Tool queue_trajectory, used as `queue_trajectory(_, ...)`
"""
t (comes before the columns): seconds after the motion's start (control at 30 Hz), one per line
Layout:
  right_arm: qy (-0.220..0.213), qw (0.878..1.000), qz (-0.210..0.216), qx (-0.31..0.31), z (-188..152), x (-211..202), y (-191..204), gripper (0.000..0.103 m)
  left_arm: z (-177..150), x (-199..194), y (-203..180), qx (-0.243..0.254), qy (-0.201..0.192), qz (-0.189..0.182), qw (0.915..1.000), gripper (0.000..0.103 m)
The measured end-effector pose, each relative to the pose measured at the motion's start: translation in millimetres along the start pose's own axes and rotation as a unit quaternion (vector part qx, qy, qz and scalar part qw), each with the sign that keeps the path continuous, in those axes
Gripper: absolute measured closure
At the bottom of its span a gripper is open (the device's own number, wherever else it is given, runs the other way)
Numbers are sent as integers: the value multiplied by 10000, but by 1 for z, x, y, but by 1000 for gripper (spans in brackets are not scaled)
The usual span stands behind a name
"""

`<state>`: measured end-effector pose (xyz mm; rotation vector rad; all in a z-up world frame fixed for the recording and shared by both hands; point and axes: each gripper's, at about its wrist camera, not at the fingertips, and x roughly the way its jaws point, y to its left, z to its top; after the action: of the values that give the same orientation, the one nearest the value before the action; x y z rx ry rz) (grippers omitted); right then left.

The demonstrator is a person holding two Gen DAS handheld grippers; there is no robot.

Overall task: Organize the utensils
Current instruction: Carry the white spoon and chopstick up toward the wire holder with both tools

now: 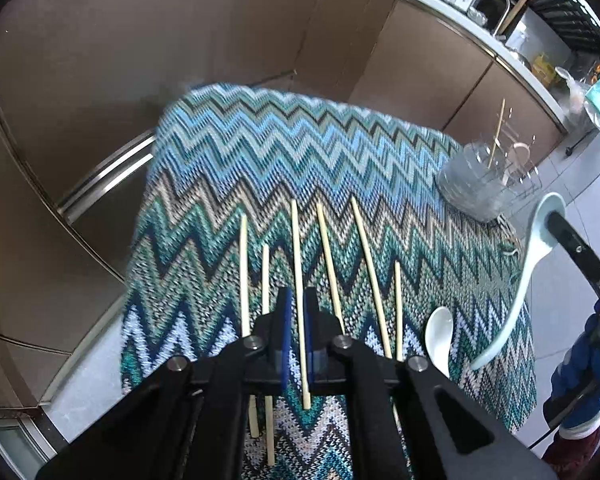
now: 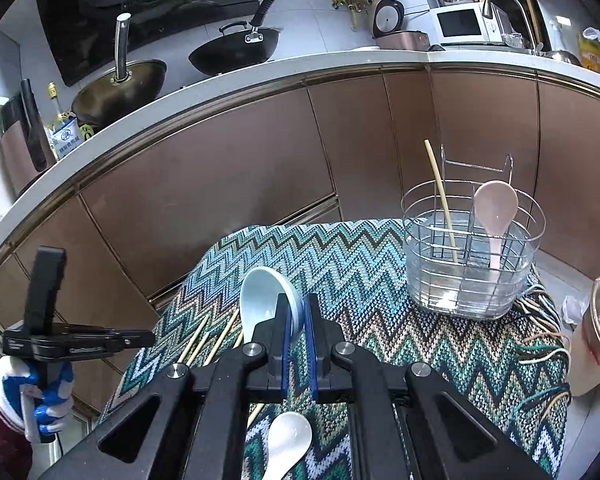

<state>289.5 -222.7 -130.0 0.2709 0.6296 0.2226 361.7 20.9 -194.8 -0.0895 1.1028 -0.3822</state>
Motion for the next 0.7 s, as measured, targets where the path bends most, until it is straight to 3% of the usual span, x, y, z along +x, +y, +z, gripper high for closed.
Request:
queue_trajectory(0.33,-56,9999,55,154,-11,9,-16,96,18,53,5,-41,616,254,9978,97)
queue_trajectory(0.7,-17,9991,214,372,-16,16,-31,96,24,79,7,-24,915,479,9947,94)
